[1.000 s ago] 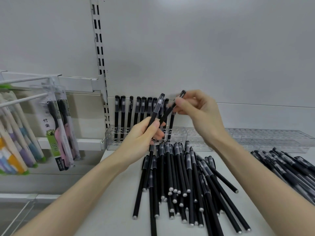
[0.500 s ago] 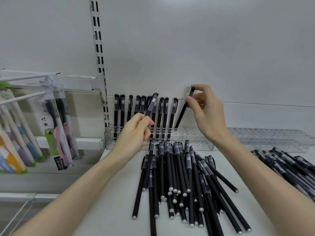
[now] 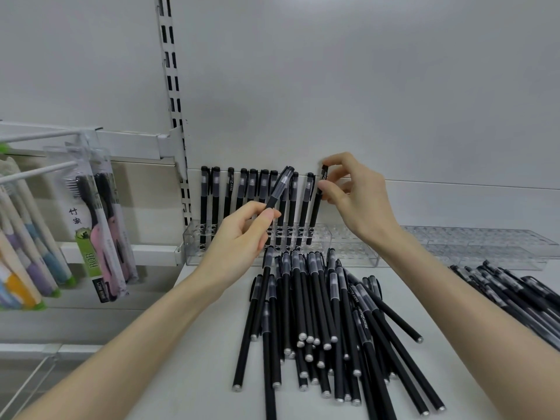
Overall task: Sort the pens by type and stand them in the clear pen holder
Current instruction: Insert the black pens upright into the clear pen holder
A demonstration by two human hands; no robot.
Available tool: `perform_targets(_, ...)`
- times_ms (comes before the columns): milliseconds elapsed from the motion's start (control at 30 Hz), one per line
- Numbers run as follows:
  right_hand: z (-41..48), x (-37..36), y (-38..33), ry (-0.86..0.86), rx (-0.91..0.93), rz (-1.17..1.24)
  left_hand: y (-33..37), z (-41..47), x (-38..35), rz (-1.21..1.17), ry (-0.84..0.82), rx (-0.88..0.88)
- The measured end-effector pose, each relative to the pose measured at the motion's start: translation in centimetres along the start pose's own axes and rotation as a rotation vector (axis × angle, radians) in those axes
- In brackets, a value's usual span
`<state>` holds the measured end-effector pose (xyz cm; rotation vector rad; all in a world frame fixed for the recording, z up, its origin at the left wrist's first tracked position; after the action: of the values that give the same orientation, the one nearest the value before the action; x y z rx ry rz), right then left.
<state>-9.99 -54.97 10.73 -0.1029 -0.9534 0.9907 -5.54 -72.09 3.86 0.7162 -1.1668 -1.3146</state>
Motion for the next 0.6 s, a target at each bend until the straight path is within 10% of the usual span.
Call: perform_targets(600,0.86,0.15,-0.32,-0.075,-0.043,0.01,0.2,-0.23,-0.58,-0.044,-0.032,-0.011)
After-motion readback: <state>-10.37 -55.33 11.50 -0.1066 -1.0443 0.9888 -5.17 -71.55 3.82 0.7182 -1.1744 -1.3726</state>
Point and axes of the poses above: each hand's wrist, its own z-axis towards the middle knuckle, its own x-axis out of the back of the hand, y = z × x, the point moved 8 cm from there along z, towards the middle knuckle, and after that the axes turned 12 degrees about -y, right-handed, at the moved point
